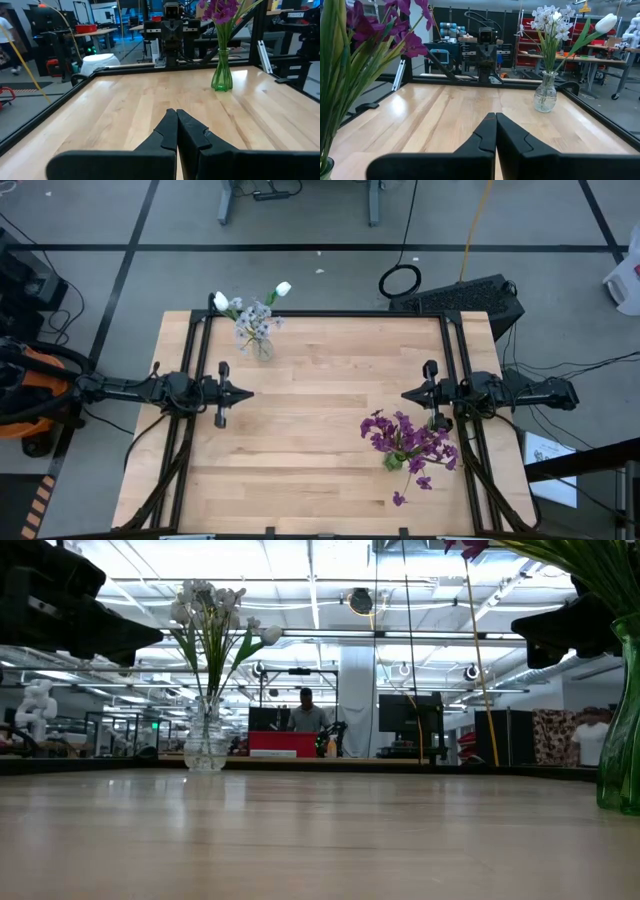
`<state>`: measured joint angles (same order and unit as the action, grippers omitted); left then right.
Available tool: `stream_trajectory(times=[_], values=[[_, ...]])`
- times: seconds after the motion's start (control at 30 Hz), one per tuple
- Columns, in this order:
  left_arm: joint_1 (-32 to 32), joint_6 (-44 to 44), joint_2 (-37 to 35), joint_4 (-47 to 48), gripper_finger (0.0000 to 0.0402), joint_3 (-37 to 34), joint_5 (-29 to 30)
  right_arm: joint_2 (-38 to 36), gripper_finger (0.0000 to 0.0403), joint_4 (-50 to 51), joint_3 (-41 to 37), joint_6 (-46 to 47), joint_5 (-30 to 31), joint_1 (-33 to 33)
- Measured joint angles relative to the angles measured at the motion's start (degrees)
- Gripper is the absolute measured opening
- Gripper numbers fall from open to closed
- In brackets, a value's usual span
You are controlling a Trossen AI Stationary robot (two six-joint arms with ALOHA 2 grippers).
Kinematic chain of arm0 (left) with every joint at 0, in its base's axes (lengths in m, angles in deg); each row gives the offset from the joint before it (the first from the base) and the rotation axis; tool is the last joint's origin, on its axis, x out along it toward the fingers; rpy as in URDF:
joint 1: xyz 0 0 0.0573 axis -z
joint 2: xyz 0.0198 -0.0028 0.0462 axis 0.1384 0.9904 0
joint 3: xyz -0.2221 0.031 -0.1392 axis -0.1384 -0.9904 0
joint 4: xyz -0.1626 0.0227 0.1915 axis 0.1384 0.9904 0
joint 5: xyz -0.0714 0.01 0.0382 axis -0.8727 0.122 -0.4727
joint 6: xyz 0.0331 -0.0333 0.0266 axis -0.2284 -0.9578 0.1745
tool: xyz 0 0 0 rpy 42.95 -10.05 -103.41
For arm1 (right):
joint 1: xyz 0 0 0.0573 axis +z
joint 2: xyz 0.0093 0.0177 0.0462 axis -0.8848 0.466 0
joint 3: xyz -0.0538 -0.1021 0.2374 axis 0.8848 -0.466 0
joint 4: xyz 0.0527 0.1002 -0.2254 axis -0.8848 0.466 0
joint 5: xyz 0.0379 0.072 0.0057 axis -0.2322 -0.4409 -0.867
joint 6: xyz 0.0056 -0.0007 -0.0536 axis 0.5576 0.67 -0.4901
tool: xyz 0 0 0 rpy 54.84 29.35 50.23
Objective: Sort flowers into vase by color
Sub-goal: Return to Home Position
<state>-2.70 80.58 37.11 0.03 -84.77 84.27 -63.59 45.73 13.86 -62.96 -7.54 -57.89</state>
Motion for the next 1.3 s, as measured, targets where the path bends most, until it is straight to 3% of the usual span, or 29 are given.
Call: stream_trajectory(times=[1.3], values=[[0.0,-1.45,0.0,-0.92,0.0002,0.02,0.19,0.0,0.0,0.0,0.0,0.0,0.01,0.0]])
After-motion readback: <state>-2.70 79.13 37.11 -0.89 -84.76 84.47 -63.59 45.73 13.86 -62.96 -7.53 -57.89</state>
